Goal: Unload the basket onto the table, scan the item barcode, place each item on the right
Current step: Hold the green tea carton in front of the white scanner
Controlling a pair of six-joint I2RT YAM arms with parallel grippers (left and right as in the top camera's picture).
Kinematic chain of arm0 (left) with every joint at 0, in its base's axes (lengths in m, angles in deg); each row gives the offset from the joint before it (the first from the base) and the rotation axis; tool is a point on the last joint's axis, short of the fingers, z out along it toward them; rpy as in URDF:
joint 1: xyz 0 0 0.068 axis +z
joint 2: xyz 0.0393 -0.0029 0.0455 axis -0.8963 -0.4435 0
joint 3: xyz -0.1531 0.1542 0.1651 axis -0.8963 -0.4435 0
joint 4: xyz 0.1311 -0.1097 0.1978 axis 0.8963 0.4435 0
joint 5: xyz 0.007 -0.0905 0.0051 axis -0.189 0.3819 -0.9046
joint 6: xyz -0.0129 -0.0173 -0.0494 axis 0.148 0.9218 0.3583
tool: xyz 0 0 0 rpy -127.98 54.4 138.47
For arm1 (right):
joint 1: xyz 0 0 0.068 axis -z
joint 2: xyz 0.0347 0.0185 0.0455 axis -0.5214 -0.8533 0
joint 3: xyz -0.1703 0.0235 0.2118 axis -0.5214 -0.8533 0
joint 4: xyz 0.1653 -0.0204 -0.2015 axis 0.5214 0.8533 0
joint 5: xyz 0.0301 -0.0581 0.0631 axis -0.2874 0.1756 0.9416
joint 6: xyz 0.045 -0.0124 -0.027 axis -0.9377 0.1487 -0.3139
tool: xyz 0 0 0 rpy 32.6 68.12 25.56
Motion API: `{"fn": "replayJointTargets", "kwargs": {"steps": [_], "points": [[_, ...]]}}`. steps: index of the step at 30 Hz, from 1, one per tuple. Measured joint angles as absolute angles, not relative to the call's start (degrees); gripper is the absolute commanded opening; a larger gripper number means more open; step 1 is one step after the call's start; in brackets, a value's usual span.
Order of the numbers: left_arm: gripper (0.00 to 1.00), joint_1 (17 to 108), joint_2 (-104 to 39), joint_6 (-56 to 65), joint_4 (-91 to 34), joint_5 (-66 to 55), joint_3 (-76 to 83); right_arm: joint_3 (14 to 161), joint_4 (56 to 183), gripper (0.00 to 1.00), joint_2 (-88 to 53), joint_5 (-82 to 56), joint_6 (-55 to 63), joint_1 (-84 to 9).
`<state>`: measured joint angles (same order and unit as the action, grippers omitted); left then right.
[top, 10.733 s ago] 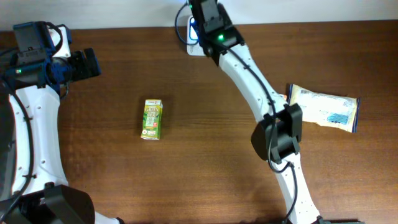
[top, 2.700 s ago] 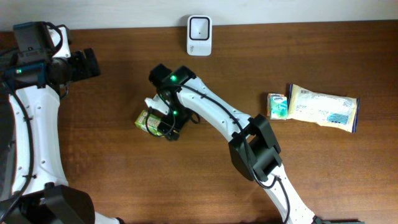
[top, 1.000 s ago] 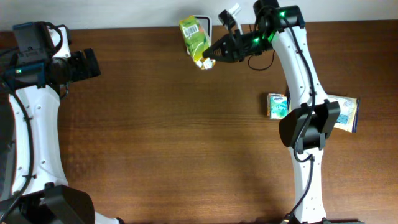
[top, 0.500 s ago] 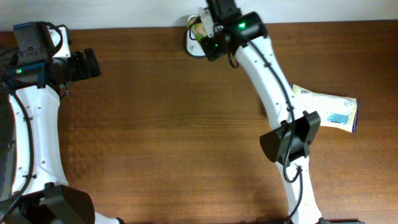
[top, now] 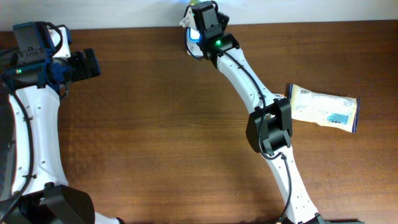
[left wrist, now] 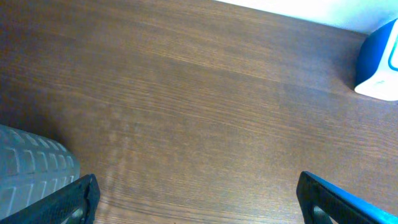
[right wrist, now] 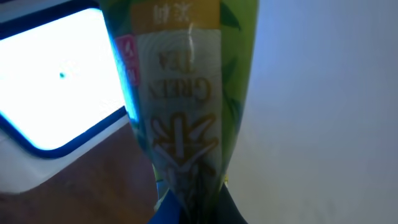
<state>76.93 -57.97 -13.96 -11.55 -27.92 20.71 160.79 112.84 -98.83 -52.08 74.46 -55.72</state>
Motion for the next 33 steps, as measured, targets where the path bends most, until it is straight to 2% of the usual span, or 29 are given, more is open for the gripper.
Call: {"fn": "replayJointTargets", "kwargs": {"steps": [16, 33], "points": [[0.99, 76.9, -58.0, -14.0, -11.5, -27.9, 20.7, 157.5, 107.2, 0.04, -100.7, -58.0, 75.8, -55.6], [0.99, 76.9, -58.0, -14.0, -11.5, -27.9, 20.7, 157.5, 108.4, 0.04, -100.3, -58.9, 75.6, -57.6]]}}
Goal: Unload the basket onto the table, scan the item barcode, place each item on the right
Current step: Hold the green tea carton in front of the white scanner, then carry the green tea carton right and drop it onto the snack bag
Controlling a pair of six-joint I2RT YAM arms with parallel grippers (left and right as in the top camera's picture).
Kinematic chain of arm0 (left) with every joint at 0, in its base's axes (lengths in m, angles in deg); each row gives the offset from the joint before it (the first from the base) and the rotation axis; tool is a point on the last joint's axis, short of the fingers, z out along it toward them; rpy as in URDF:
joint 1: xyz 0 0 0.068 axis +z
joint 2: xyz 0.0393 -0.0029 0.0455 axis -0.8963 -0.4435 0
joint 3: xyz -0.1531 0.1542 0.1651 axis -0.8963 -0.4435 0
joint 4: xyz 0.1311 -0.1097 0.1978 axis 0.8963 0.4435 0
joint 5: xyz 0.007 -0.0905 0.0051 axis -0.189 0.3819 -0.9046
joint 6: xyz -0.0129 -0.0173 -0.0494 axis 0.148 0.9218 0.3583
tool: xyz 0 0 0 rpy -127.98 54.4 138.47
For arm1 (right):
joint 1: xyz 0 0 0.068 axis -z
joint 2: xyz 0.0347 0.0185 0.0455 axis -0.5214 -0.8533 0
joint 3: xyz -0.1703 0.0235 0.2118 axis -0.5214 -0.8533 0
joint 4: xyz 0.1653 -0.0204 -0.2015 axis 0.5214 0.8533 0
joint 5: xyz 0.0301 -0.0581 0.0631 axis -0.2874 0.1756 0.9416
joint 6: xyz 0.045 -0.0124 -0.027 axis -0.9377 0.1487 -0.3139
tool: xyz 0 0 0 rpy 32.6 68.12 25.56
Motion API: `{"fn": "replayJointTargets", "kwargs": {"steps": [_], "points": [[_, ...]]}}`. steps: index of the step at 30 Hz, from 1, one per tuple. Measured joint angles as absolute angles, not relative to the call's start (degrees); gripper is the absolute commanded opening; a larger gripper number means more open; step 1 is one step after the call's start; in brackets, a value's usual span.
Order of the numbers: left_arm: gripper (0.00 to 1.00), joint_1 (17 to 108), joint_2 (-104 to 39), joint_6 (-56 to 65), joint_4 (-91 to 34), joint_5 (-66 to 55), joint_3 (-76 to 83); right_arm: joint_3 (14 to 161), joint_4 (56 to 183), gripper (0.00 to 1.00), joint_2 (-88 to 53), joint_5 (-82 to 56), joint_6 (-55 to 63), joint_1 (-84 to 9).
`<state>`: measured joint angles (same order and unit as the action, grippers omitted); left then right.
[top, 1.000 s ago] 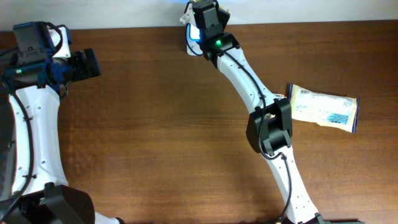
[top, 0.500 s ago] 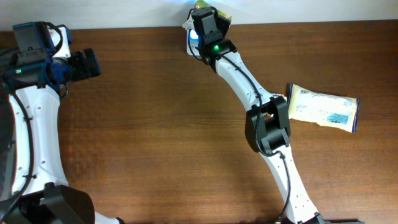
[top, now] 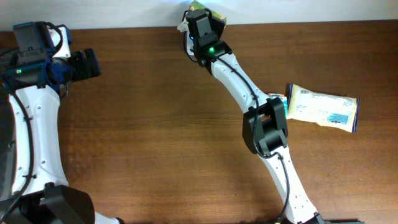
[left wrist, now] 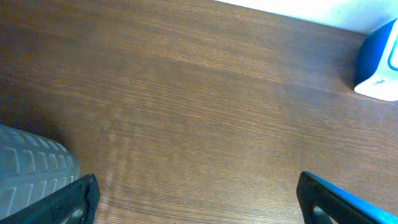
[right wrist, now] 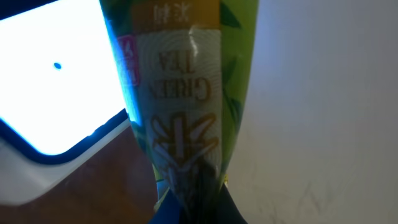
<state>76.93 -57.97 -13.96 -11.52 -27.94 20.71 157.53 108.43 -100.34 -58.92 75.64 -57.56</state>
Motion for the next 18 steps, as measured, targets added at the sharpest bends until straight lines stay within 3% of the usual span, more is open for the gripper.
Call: {"fn": "replayJointTargets", "kwargs": {"steps": [5, 13, 17, 18], "points": [[0.99, 76.9, -58.0, -14.0, -11.5, -27.9, 20.7, 156.5, 123.3, 0.04, -93.5, -54.1, 68.9, -57.7], [0.99, 76.9, -58.0, -14.0, -11.5, -27.9, 20.7, 157.4, 159.5, 0.04, -63.2, -37.8, 39.6, -56.4], [0.99, 76.9, -58.0, -14.0, -11.5, -27.9, 20.7, 157.5, 183.0, 0.04, -61.8, -32.6, 22.4, -47.6], [0.99, 76.9, -58.0, -14.0, -11.5, -27.9, 20.7, 155.8, 183.4, 0.04, -62.4, -31.5, 20.4, -44.6]]}}
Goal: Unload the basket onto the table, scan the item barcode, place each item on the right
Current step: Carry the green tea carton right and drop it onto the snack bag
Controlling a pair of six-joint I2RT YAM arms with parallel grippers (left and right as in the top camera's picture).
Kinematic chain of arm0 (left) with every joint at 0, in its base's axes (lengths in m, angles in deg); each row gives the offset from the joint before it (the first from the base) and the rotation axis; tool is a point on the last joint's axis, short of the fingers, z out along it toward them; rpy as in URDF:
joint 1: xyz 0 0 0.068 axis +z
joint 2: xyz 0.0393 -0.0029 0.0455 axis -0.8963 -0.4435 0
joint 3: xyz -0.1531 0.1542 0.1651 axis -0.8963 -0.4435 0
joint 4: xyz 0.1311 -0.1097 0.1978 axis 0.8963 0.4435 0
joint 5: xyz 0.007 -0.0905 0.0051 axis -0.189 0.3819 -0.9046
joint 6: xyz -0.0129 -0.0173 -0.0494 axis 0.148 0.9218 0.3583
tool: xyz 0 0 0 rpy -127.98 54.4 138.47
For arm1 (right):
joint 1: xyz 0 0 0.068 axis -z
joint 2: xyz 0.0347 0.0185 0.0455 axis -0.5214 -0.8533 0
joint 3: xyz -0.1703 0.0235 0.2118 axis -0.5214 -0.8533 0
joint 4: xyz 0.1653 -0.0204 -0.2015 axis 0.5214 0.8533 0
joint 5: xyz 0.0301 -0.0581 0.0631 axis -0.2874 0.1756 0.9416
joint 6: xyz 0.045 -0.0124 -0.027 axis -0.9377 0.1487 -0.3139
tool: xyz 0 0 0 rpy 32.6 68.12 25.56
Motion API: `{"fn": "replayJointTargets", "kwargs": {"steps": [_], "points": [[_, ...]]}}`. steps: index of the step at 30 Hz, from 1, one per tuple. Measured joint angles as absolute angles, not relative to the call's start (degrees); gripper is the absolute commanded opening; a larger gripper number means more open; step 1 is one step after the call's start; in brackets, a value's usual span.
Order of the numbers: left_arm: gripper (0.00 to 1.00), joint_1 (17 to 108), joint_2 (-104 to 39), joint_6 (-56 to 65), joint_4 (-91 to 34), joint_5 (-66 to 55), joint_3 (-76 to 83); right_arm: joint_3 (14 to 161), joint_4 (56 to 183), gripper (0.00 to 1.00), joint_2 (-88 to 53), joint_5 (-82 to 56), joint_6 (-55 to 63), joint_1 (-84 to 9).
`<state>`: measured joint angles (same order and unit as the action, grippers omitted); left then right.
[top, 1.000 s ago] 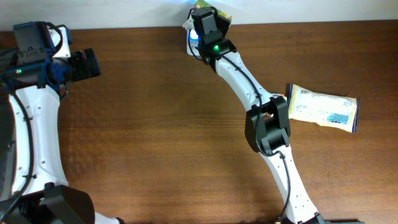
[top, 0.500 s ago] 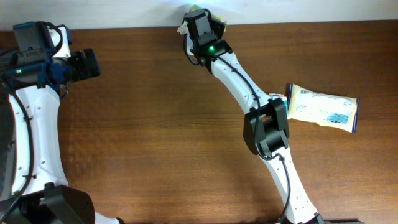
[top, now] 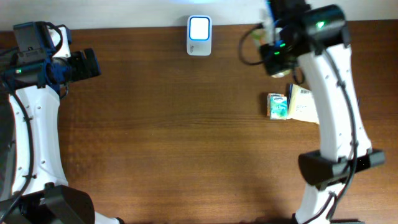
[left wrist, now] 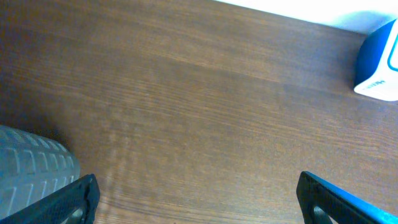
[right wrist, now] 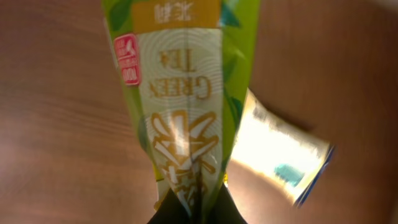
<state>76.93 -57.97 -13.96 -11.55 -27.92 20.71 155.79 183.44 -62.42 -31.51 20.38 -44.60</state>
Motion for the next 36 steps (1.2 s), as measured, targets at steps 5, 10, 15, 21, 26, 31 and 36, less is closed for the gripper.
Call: {"fn": "replayJointTargets", "kwargs": {"steps": [5, 10, 15, 21, 26, 31, 36], "points": [[0.99, 76.9, -58.0, -14.0, -11.5, -27.9, 20.7, 137.3, 180.2, 0.04, -65.4, -27.5, 11.6, -27.4], [0.99, 76.9, -58.0, -14.0, -11.5, -27.9, 20.7, 117.9, 171.2, 0.45, -66.1, -26.3, 9.7, -16.5], [0.99, 76.9, -58.0, -14.0, -11.5, -27.9, 20.7, 112.3, 163.5, 0.99, -65.8, -25.6, 12.1, -14.9], [0.99, 76.9, -58.0, -14.0, -11.6, -27.9, 20.7, 126.5, 173.4, 0.99, -63.2, -19.5, 18.5, -16.2], [0.99, 76.9, -58.0, -14.0, -11.5, -27.9, 20.7, 146.8, 177.5, 0.99, -49.1, -18.1, 19.6, -28.7], [0.99, 76.9, -58.0, -14.0, -11.5, -27.9, 20.7, 150.1, 178.3, 0.99, -37.9, -18.1, 19.6, -38.0], [0.99, 76.9, -58.0, -14.0, -11.5, -27.9, 20.7, 150.1, 181.0, 0.99, -37.3, -18.1, 20.5, -39.0]]}}
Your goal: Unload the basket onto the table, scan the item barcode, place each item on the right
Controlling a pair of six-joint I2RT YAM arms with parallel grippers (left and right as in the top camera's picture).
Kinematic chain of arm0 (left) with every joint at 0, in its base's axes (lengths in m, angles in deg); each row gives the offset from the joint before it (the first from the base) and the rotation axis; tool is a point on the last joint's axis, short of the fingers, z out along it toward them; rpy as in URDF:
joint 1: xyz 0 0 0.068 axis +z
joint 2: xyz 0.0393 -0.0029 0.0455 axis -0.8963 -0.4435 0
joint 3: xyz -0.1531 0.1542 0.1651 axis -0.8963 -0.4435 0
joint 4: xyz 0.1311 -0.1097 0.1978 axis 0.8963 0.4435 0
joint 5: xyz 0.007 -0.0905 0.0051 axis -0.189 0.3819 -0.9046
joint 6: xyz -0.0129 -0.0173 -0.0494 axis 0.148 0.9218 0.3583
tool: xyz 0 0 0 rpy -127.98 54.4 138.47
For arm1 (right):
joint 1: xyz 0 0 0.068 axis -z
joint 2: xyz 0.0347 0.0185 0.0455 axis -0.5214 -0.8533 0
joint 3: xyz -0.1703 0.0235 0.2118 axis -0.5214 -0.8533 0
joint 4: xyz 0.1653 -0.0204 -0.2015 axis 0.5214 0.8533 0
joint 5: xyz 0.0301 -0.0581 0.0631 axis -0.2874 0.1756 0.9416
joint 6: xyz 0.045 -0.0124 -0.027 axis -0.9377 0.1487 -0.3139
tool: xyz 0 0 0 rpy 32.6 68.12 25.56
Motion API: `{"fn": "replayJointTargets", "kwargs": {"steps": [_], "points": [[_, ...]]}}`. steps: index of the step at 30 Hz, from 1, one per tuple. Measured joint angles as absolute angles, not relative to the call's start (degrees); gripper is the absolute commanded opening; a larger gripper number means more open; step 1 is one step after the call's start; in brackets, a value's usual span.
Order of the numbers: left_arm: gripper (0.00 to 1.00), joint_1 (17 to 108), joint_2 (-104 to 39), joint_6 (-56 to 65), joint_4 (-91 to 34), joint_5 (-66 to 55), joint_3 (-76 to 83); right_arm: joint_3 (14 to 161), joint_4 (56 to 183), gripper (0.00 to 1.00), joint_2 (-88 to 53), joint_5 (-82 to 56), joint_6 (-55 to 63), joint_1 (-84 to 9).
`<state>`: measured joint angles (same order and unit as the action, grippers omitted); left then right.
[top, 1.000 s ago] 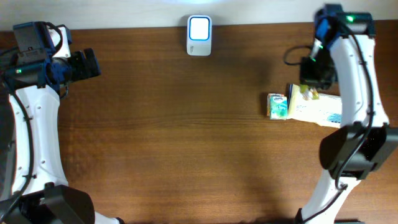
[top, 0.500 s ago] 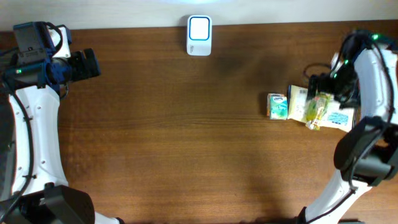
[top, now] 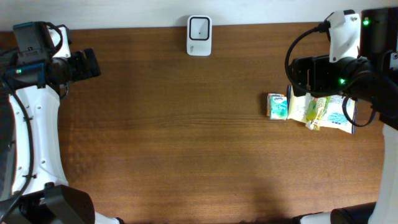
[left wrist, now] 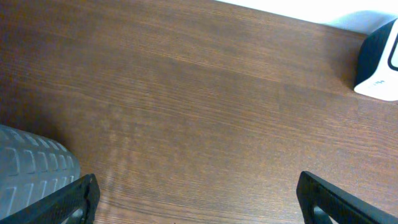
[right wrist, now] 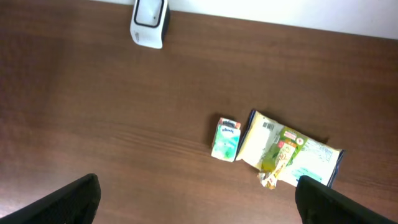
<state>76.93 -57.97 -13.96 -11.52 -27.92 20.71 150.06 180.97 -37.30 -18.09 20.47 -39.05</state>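
The green tea packet (top: 314,110) lies across a white and blue packet (top: 339,115) at the table's right; the right wrist view shows the green tea packet (right wrist: 281,154) there too. The white scanner (top: 199,28) stands at the back edge with a dark screen. My right gripper (right wrist: 208,204) is open and empty, high above the table and apart from the packets. At the far left my left gripper (left wrist: 199,202) is open over bare wood, with the scanner (left wrist: 378,62) at its upper right.
A small green tissue pack (top: 277,106) lies just left of the white packet. A grey ridged surface (left wrist: 31,171) fills the lower left corner of the left wrist view. The wooden table (top: 161,137) ends at a white wall behind the scanner.
My right gripper was shut on the green tea packet above the right side of the table. Now it is open and higher, and the packet lies on the white packet. The scanner's screen has gone dark.
My right gripper held the green tea packet against the lit scanner at the back edge at the first two moments. Then it held the packet over the white packet at the right. Now the packet lies there and the gripper is open. The left arm stayed still.
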Motion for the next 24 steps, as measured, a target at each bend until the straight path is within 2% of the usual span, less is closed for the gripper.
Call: {"fn": "replayJointTargets", "kwargs": {"steps": [8, 13, 18, 24], "points": [[0.99, 76.9, -58.0, -14.0, -11.5, -27.9, 20.7, 149.6, 181.0, 0.99, -37.0, -17.3, 17.8, -39.0], [0.99, 76.9, -58.0, -14.0, -11.5, -27.9, 20.7, 145.8, 180.0, 0.99, -30.9, -18.0, 13.8, -38.7], [0.99, 76.9, -58.0, -14.0, -11.4, -27.9, 20.7, 120.8, 163.4, 0.99, -17.0, -18.4, 13.3, -34.8], [0.99, 76.9, -58.0, -14.0, -11.5, -28.0, 20.7, 94.6, 150.0, 0.99, 0.9, -17.7, 13.7, -29.2]]}}
